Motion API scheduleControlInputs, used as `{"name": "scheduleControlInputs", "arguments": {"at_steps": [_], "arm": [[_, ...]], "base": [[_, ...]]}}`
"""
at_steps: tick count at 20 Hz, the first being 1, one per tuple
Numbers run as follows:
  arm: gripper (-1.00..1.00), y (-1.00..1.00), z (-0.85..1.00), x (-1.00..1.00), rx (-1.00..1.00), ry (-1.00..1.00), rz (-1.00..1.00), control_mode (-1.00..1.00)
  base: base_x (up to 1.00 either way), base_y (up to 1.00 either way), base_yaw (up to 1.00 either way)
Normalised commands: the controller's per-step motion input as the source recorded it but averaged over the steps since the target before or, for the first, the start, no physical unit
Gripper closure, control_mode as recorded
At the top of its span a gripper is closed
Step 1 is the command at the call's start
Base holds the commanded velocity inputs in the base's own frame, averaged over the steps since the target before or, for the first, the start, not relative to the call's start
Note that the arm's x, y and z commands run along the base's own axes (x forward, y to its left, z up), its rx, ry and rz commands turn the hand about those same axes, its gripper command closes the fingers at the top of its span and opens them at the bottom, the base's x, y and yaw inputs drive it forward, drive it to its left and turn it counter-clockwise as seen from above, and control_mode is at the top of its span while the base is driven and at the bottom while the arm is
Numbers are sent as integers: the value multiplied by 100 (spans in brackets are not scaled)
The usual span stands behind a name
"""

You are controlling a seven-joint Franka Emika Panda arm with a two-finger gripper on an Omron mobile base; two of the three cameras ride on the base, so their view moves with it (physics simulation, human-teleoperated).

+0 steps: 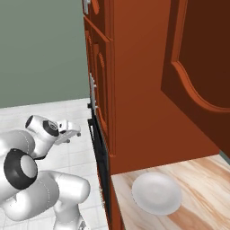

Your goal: Take the baked cake out of the oven and place it on the plate for cooling. Then close the oven door.

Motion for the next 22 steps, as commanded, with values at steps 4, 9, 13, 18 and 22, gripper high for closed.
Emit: {"name": "scheduleControlInputs", "arguments": {"at_steps": [4,9,13,18,22], "arm": [[-100,-11,-37,27,-1,4,10,-100],[-100,-9,-23,34,0,9,5,-100],[-100,-1,-20,29,-1,8,1,-100],[-100,0,-23,22,-5,4,0,-100],[-100,0,-24,20,-7,1,0,-100]], "base": [[0,0,0],[0,0,0],[0,0,0],[0,0,0],[0,0,0]]}}
